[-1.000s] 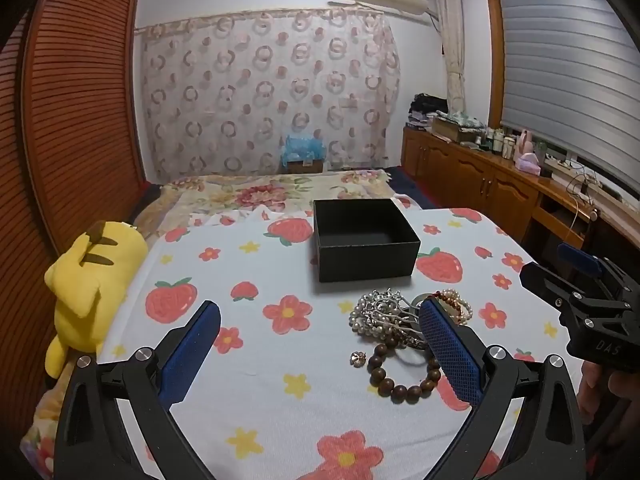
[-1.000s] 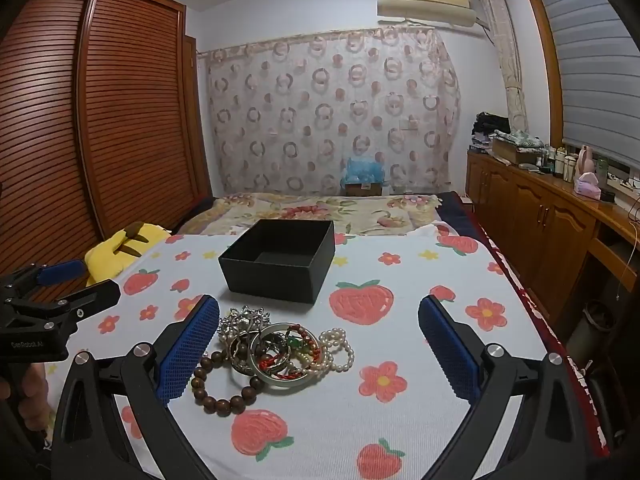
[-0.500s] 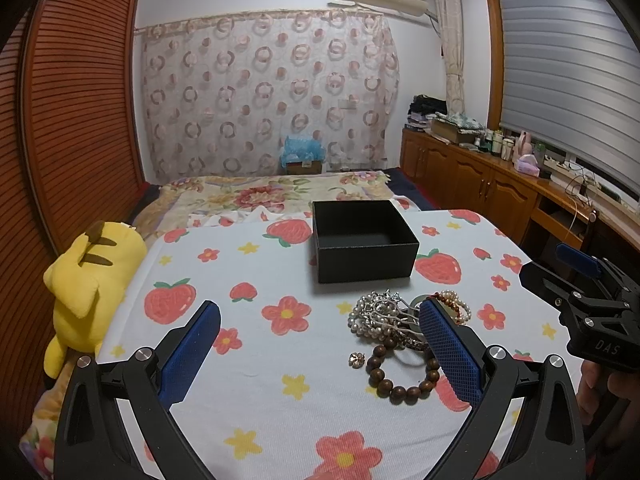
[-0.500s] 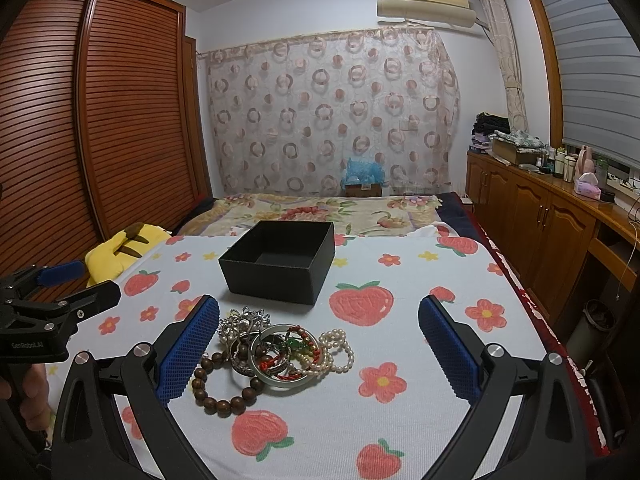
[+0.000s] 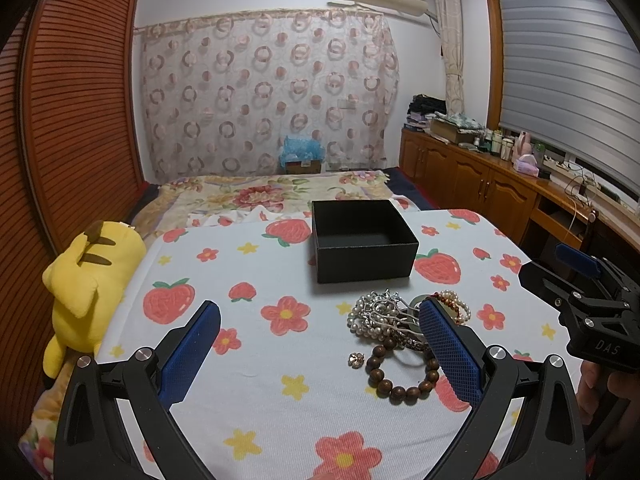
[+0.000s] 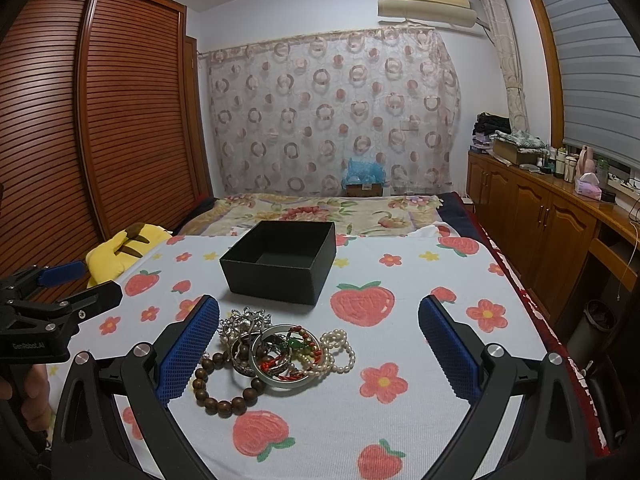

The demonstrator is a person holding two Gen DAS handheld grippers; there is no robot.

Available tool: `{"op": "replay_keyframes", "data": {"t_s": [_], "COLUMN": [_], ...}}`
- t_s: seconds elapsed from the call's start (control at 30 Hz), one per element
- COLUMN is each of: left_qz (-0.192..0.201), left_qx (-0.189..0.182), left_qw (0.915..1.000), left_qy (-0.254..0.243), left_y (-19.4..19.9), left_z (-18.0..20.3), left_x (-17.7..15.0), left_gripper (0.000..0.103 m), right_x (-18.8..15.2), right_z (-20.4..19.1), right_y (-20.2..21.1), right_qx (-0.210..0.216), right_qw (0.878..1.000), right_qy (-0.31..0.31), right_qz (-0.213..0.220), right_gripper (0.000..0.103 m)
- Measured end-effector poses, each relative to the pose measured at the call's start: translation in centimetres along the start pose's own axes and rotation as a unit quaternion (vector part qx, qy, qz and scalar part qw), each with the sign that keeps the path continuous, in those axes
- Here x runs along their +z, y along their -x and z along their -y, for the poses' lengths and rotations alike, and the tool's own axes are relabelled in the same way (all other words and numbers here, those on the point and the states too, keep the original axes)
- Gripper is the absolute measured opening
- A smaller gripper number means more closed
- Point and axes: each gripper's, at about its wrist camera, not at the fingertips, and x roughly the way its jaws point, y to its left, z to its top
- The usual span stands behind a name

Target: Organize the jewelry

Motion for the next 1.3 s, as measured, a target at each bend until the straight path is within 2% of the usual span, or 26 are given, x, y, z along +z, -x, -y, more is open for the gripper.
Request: {"op": "replay_keyframes", "data": {"t_s": [1.3], "left_qz": [0.000], "left_qx": [-0.001], "left_qw": [1.0000], "left_qy": [0.002], "left_y": [0.32], "left_z": [0.22], "left_x": [0.47], "left_gripper": [0.097], "right_x": [-0.03], "right_z": [-0.06], "right_y": [0.10], "right_qx": [0.000], "right_qw": [1.000], "right_qy": [0.000], "right_qz": [0.000], "right_gripper": [0.101]}}
